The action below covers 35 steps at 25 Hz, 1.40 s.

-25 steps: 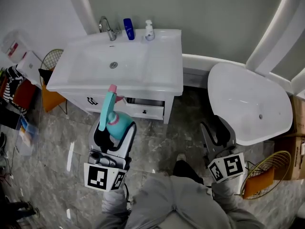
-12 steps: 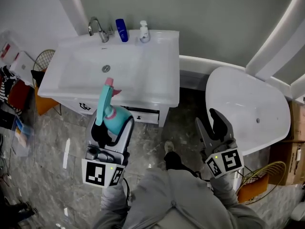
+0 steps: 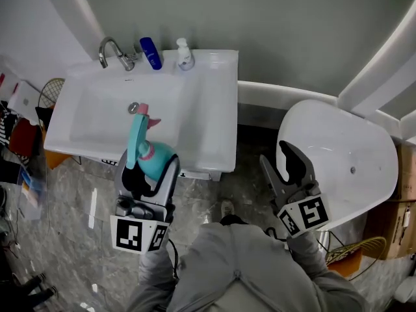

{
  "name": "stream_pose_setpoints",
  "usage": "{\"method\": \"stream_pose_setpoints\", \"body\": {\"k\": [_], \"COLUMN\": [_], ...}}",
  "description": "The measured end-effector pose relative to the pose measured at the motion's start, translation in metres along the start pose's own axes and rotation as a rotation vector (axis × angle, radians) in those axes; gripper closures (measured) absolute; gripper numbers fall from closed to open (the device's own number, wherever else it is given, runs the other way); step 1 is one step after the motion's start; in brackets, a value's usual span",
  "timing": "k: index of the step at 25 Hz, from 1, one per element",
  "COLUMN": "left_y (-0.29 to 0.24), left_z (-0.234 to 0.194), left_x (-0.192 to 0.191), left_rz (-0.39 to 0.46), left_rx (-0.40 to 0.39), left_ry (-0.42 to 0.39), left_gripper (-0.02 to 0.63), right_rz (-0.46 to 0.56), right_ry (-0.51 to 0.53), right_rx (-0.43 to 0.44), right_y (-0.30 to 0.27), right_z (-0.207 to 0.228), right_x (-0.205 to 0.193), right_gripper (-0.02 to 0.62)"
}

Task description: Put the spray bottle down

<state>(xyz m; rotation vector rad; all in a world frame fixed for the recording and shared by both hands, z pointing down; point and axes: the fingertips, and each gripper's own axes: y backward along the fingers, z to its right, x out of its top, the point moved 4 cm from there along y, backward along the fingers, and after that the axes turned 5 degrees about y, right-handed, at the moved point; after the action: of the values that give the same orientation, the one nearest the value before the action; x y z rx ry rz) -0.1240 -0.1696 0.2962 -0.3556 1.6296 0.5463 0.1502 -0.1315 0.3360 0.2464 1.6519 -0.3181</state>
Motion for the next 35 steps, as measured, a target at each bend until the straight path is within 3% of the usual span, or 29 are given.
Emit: {"method": "stream_pose_setpoints", "body": {"k": [12,19,25,35], "left_y": [-0.088,-0.138,-0.18,-0.235], "left_z": [-0.016,-0.03,-0.038,-0.044], "left_x": [-0.023,-0.047,-0.086,-0.158], "left_rz": [-0.012,-0.016,-0.024,-0.085], "left_rx": [-0.031,-0.128,-0.253,-0.434], "left_ry": [0.011,0.007,-0.095,-0.033], "left_gripper": [0.218,0.218,0.218,0.218], "right_rz": [0.023,0.001,-0.026,-0.086], "right_ry": [0.003,0.005,0.008,0.035], "right_rx": [0.008,-0.052,-0.117,-0.215], "right_y": [-0.066,-0.086,-0.103,-0.123], "right_z": [0.05,0.063,0.067,0.068], "right_x": [0.006,0.003,-0.002,-0.008], "right_gripper": [0.393,0.393,0.393,0.393]}}
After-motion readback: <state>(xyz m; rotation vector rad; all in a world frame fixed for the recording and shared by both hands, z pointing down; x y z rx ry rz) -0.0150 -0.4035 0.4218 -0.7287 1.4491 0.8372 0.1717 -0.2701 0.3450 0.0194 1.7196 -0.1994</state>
